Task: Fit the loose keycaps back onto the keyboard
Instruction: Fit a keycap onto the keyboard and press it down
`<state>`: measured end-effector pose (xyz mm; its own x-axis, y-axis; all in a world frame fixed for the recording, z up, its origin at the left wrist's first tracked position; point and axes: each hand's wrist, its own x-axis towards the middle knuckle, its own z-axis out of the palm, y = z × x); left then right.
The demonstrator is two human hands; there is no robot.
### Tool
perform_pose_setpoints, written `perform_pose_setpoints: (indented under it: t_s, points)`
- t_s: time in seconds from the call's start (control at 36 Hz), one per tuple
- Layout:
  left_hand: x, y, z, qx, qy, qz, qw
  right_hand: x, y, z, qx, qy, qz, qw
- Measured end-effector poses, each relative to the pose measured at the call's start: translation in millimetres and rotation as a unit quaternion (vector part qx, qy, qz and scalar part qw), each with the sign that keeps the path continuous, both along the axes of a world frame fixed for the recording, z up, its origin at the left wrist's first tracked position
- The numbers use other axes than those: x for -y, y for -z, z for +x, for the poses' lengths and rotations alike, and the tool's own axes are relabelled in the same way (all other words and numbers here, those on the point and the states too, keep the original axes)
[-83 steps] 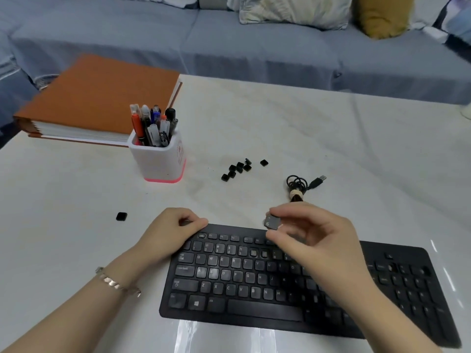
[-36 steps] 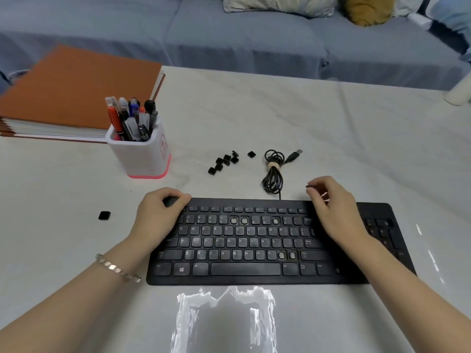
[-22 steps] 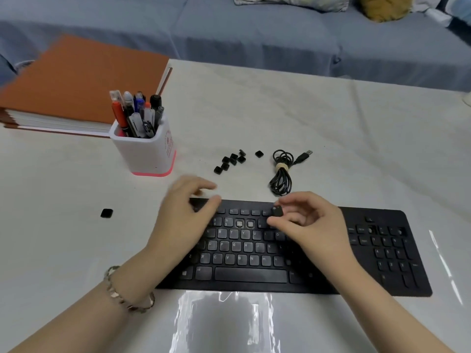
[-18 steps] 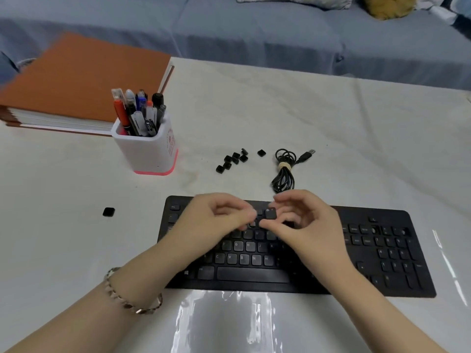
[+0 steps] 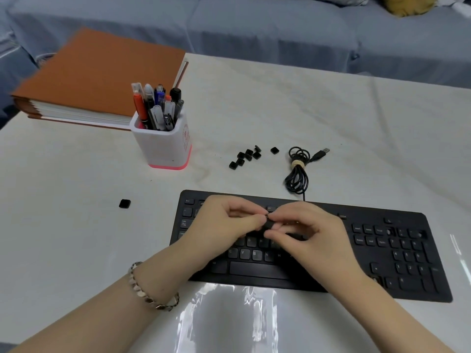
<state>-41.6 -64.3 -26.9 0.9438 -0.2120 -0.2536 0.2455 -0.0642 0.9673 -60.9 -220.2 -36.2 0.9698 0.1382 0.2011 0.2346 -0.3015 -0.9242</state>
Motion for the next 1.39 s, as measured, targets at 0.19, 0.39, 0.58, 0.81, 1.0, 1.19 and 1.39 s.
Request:
perform_pose_setpoints:
  t_s: [0.19, 0.39, 0.58, 0.81, 1.0, 1.19, 1.39]
  points:
    - [-14, 11, 1, 0.072, 0.016, 0.091, 0.993, -4, 3, 4, 0.003, -0.009, -0.052, 0.999]
    - [-44, 40, -2, 0.255, 0.005, 0.394, 0.883, 9, 17, 35, 0.000, -0.091, -0.191, 0.977]
    - [-47, 60, -12, 0.263, 0.034, 0.449, 0.854, 4, 26, 39, 0.006, -0.126, -0.271, 0.954]
    - [-47, 67, -12, 0.283, 0.021, 0.429, 0.858, -6, 33, 36, 0.014, -0.023, -0.246, 0.969]
    - [-46, 69, -13, 0.289, 0.012, 0.430, 0.855, -2, 35, 32, 0.075, -0.048, -0.316, 0.944]
    - [-46, 72, -14, 0.296, 0.006, 0.433, 0.851, 0, 48, 30, 0.144, -0.048, -0.269, 0.951]
    - [-46, 73, -14, 0.297, 0.007, 0.434, 0.850, 1, 55, 31, 0.197, -0.058, -0.306, 0.930]
